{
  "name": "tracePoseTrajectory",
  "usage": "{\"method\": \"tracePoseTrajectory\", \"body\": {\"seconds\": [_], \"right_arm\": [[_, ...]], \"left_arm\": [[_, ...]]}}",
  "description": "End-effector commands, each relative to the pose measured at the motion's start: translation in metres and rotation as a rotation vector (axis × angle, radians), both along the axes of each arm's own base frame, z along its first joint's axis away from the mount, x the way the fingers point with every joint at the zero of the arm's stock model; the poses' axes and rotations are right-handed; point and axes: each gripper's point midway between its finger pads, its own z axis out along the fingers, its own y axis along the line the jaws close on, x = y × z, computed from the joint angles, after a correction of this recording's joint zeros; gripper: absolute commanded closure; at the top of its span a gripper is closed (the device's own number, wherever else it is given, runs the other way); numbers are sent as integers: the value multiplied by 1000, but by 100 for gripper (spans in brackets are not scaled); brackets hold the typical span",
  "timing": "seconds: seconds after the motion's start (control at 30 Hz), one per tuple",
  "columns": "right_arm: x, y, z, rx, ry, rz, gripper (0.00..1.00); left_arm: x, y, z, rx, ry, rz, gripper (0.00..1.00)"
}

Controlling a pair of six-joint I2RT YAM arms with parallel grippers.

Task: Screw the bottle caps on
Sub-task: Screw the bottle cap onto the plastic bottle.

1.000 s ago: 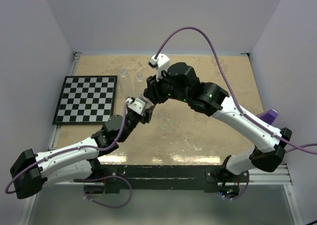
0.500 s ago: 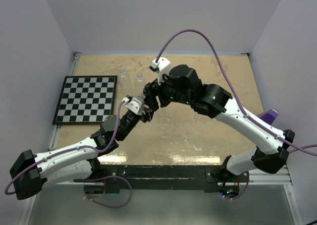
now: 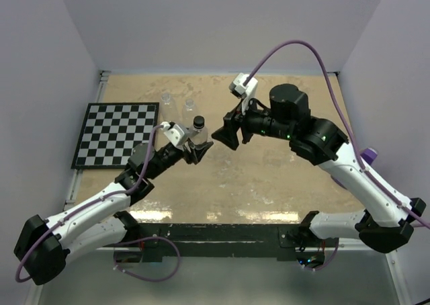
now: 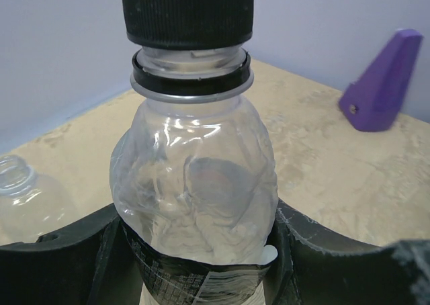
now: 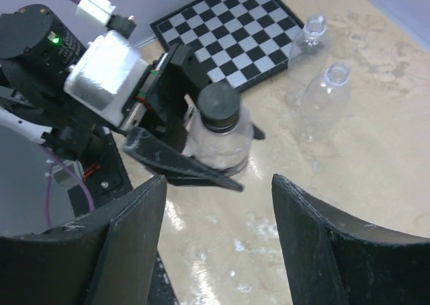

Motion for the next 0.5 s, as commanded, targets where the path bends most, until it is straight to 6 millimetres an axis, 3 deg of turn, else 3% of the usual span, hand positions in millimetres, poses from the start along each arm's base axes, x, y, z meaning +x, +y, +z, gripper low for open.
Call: {"method": "tracePoseTrajectory", "body": {"seconds": [0.0,0.47], "right_arm": [[-9,1,25,54,-166,203,33],[-39,2,28,42,-391,450,36]], "left_arm": [[-33,-20,33,-44,-58,-261,100],[-71,-39,40,-37,-79,-533,100]]}}
